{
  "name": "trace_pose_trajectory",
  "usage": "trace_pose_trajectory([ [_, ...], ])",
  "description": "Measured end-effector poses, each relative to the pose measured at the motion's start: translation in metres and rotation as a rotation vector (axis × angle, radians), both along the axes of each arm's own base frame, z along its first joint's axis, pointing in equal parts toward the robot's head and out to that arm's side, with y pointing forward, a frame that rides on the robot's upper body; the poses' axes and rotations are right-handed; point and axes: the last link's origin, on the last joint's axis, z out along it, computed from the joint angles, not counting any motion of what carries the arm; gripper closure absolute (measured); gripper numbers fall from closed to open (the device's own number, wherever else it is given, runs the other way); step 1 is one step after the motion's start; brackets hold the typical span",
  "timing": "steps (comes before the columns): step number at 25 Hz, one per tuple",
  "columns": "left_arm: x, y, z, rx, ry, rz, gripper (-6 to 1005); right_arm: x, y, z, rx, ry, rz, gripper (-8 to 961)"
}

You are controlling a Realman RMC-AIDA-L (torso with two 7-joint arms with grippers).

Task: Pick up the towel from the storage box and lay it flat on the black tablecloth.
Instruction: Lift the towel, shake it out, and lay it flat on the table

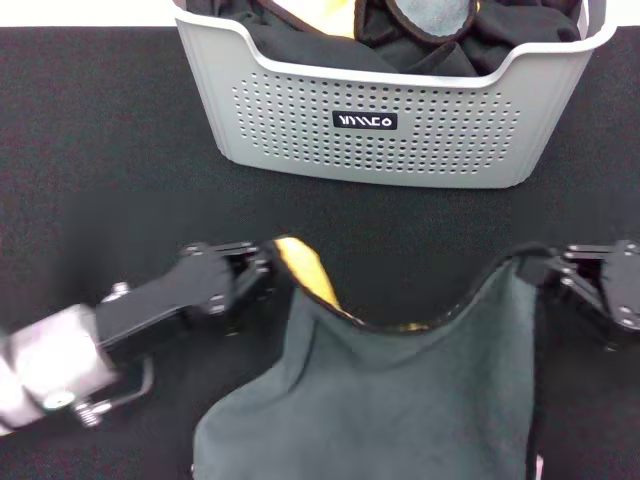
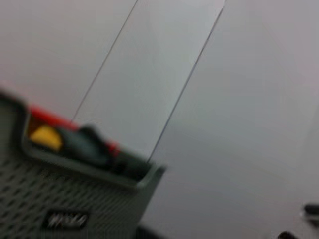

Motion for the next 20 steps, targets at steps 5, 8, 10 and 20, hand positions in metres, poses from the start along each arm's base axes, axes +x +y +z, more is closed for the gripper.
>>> trace_pose_trajectory([
  [5, 0.007, 0.028, -0.039, 0.000, 0.142, 0.075, 968, 0.014, 0.024, -0.028, 0.008, -0.097, -0.120, 941],
  [8, 0.008, 0.042, -0.051, 0.028, 0.203, 0.123, 968, 0.021, 0.034, -0.032, 0.036, -0.143, -0.182, 941],
  [10, 0.005, 0.047, -0.053, 0.046, 0.227, 0.151, 968, 0.025, 0.041, -0.032, 0.060, -0.160, -0.220, 941],
  [20, -0.004, 0.061, -0.050, 0.211, 0.350, 0.152, 967, 0.036, 0.066, -0.038, 0.126, -0.255, -0.351, 942],
])
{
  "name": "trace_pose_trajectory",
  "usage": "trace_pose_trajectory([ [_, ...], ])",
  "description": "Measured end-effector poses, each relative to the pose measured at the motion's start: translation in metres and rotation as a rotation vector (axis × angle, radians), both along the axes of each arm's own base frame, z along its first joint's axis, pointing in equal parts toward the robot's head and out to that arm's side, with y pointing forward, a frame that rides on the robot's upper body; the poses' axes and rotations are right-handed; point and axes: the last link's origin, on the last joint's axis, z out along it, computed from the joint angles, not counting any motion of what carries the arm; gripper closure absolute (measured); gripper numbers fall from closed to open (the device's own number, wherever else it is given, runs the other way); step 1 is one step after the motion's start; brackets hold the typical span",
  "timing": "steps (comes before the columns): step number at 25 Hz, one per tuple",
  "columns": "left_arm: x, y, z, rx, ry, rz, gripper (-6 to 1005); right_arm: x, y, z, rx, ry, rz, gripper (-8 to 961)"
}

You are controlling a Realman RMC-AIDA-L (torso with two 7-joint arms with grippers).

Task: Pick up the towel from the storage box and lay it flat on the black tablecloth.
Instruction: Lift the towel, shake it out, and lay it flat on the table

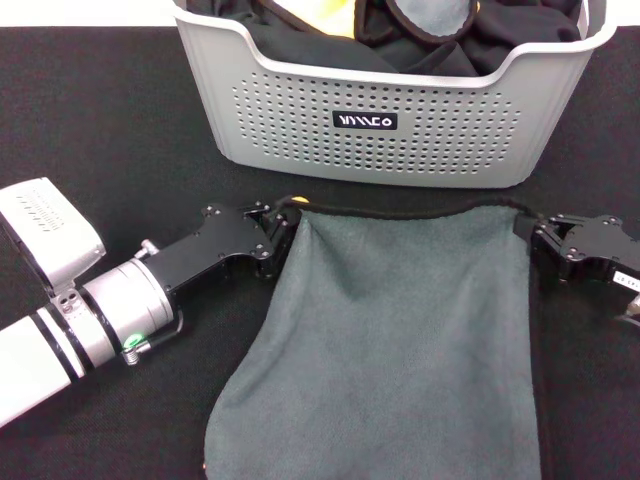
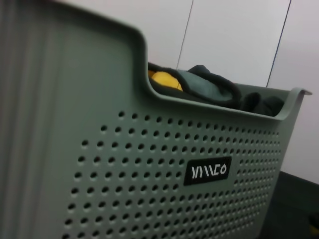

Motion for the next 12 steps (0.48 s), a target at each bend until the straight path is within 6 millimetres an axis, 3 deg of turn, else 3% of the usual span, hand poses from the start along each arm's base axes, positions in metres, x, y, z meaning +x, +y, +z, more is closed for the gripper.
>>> trace_pose_trajectory([
  [12, 0.0036, 0.0056, 0.0044, 0.093, 0.104, -0.105, 966, 0.0011, 0.0037, 0.0003, 0.015, 0.007, -0.030, 942],
])
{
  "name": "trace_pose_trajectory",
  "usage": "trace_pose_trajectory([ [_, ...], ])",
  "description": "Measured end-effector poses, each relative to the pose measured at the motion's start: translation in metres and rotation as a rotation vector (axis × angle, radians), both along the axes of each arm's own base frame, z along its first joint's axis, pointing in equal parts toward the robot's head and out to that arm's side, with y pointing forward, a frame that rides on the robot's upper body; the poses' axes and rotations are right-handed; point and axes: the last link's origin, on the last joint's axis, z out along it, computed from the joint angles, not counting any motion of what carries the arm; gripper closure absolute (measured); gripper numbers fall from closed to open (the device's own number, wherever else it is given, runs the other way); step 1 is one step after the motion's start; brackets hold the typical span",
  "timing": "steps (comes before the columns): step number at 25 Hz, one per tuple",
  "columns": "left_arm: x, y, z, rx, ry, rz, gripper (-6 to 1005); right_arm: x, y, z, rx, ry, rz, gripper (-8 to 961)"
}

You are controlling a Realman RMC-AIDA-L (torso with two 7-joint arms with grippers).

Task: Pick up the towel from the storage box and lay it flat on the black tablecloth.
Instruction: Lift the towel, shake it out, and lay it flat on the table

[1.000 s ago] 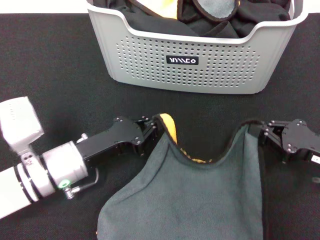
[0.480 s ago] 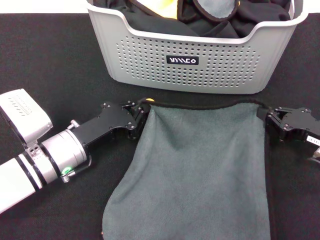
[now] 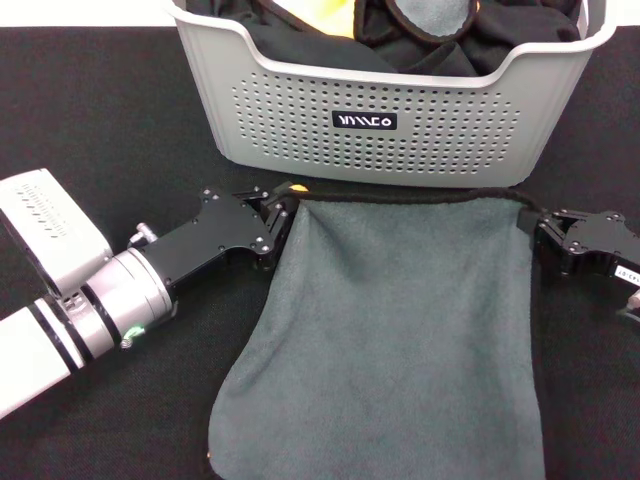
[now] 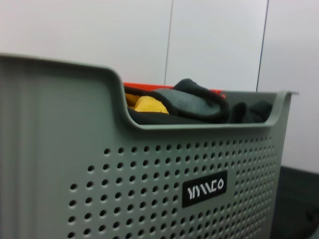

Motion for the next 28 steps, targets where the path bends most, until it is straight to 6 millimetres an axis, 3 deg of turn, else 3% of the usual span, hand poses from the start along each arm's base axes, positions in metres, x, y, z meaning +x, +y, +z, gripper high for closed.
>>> trace_pose_trajectory([
  [8, -0.009, 0.005, 0.001, 0.105, 0.170, -0.055, 965, 0.002, 0.004, 0.002, 0.021, -0.004, -0.025, 941],
  [17, -0.004, 0.005, 0.000, 0.220, 0.328, -0.213, 965, 0.005, 0.008, 0.001, 0.026, -0.025, -0.045, 941],
  [23, -0.010, -0.001, -0.003, 0.260, 0.415, -0.250, 964, -0.001, 0.010, -0.002, 0.021, -0.034, -0.018, 882],
  [28, -0.014, 0.003, 0.005, 0.310, 0.387, -0.182, 932, -0.006, 0.009, 0.000, 0.047, -0.029, 0.030, 834],
])
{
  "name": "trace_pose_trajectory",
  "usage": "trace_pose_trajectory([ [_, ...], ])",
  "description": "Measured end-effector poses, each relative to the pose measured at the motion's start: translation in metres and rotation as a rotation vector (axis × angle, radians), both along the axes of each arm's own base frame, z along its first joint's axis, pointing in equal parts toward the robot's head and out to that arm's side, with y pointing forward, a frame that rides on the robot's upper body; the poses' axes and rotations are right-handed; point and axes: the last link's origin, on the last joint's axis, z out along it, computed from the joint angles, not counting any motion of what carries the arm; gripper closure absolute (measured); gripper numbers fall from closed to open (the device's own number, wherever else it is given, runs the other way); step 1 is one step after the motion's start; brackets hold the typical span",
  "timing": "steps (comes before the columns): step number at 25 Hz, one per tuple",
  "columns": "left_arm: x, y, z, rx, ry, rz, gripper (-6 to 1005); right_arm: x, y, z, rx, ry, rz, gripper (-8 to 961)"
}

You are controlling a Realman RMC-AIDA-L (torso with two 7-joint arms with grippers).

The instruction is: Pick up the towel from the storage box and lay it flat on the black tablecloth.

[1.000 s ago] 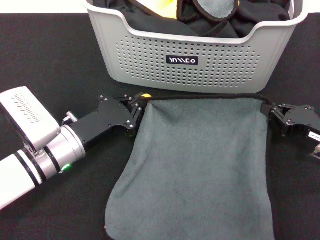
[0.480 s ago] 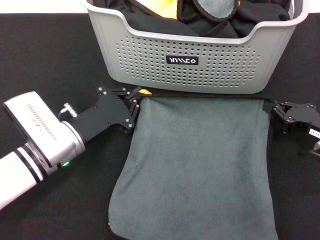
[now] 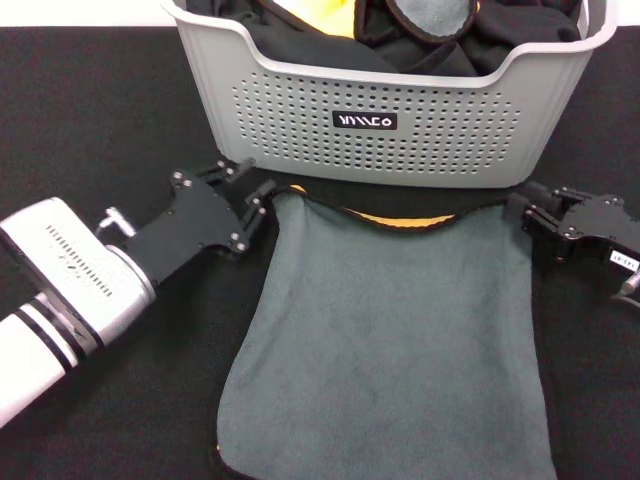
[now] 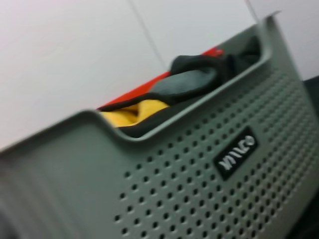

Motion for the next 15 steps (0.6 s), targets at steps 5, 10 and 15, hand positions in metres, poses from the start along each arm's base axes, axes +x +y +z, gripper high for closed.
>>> trace_pose_trajectory([
  [5, -0.005, -0.004, 0.004, 0.020, -0.027, 0.032, 770, 0.002, -0.008, 0.006, 0.042, 0.045, 0.011, 700],
  [10, -0.010, -0.006, 0.007, -0.019, -0.121, 0.105, 597, 0.010, -0.025, 0.017, 0.070, 0.100, 0.011, 530],
  [15, -0.011, -0.015, 0.022, -0.131, -0.319, 0.146, 355, 0.006, -0.054, 0.029, 0.102, 0.171, 0.149, 338],
])
